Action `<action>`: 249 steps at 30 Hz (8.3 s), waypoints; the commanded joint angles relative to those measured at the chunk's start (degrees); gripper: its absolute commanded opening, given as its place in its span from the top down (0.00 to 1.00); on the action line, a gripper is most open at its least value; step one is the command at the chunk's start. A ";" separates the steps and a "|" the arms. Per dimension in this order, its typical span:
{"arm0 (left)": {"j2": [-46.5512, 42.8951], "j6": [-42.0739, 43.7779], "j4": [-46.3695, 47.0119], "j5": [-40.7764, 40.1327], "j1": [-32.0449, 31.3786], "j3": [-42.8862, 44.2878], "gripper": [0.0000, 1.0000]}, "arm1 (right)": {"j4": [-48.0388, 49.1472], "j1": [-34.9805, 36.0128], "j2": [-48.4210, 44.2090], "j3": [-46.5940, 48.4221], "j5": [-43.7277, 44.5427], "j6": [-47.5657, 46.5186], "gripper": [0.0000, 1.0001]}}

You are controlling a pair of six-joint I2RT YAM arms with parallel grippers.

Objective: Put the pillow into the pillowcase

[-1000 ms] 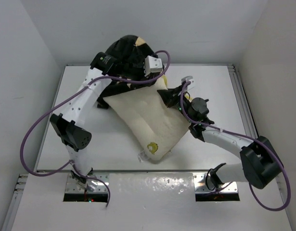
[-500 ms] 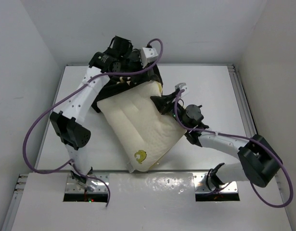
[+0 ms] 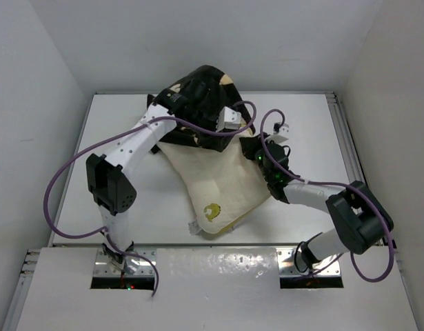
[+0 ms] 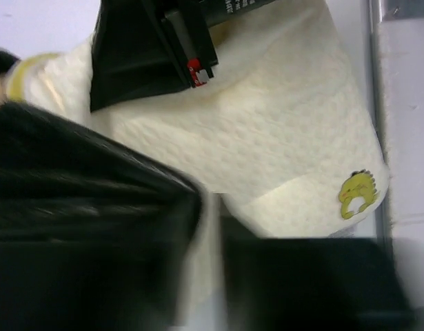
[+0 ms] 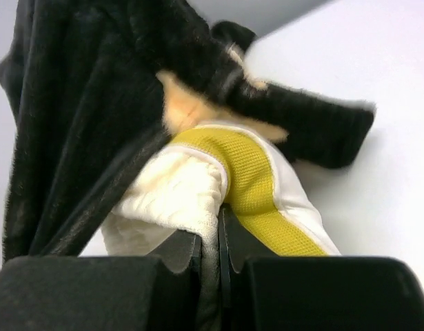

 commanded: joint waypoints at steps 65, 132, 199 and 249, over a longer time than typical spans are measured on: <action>-4.59 -11.08 19.99 9.74 31.72 -28.31 1.00 | -38.53 10.51 45.59 69.08 -9.00 -1.44 1.00; -4.25 -10.45 8.71 -5.46 40.07 -38.59 1.00 | -20.22 -26.69 21.41 22.80 -38.02 -3.65 0.46; 8.66 -26.46 -0.43 12.67 47.81 9.83 1.00 | -23.10 -29.39 8.67 43.44 -57.36 44.19 1.00; -8.30 -17.92 25.40 -35.87 6.33 -17.24 0.67 | -71.58 -17.73 -35.83 4.08 -36.61 -7.91 0.70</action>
